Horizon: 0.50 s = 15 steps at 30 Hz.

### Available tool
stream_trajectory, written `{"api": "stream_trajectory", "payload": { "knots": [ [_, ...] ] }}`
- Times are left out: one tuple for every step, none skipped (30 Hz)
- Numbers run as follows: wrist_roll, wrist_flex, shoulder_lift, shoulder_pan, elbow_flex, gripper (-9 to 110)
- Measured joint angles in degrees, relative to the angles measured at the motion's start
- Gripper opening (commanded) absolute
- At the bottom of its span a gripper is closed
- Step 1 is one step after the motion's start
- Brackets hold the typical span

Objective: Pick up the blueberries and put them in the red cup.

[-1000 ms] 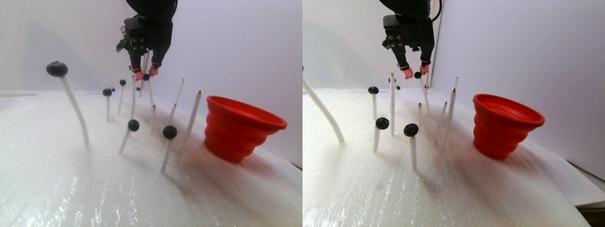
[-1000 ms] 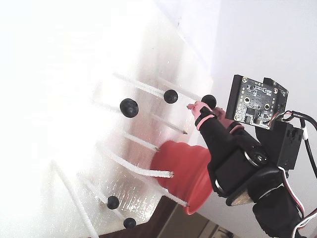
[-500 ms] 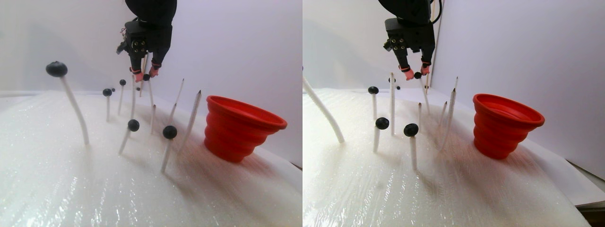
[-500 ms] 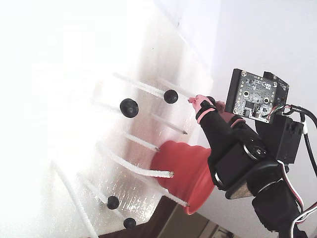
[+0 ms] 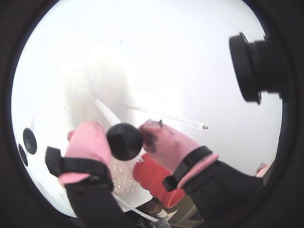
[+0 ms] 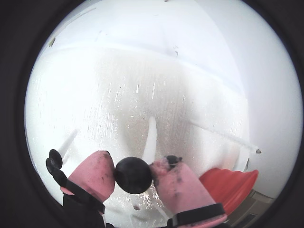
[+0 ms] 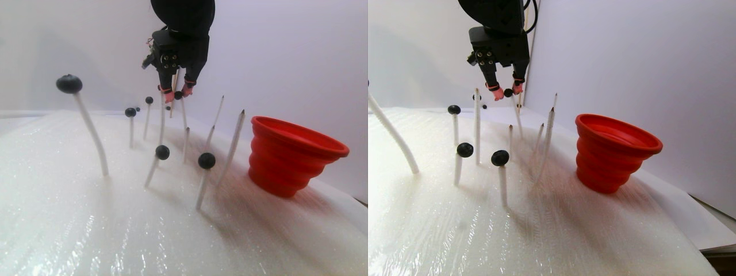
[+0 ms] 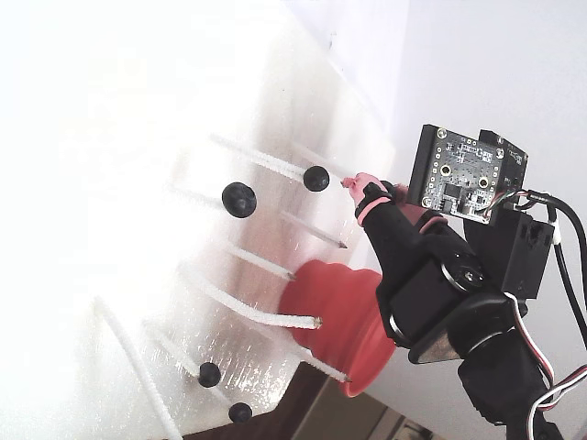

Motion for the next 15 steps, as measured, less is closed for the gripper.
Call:
{"api": "stream_trajectory", "payload": {
  "knots": [
    [0.00, -0.18, -0.09, 0.00, 0.00, 14],
    [0.00, -0.44, -0.09, 0.00, 0.00, 14],
    [0.00, -0.53, -0.09, 0.00, 0.00, 14],
    [0.00, -0.53, -0.09, 0.00, 0.00, 13],
    [0.00, -0.53, -0.09, 0.00, 0.00, 12],
    [0.00, -0.53, -0.09, 0.00, 0.00, 12],
    [0.00, -0.53, -0.09, 0.00, 0.00, 12],
    [0.00, -0.53, -0.09, 0.00, 0.00, 12],
    [0.00, -0.53, -0.09, 0.00, 0.00, 12],
    [0.00, -0.53, -0.09, 0.00, 0.00, 11],
    [0.00, -0.53, -0.09, 0.00, 0.00, 11],
    [0.00, -0.53, -0.09, 0.00, 0.00, 11],
    [0.00, -0.53, -0.09, 0.00, 0.00, 11],
    [0.00, -0.53, -0.09, 0.00, 0.00, 11],
    [0.00, -0.53, -0.09, 0.00, 0.00, 11]
  ]
}}
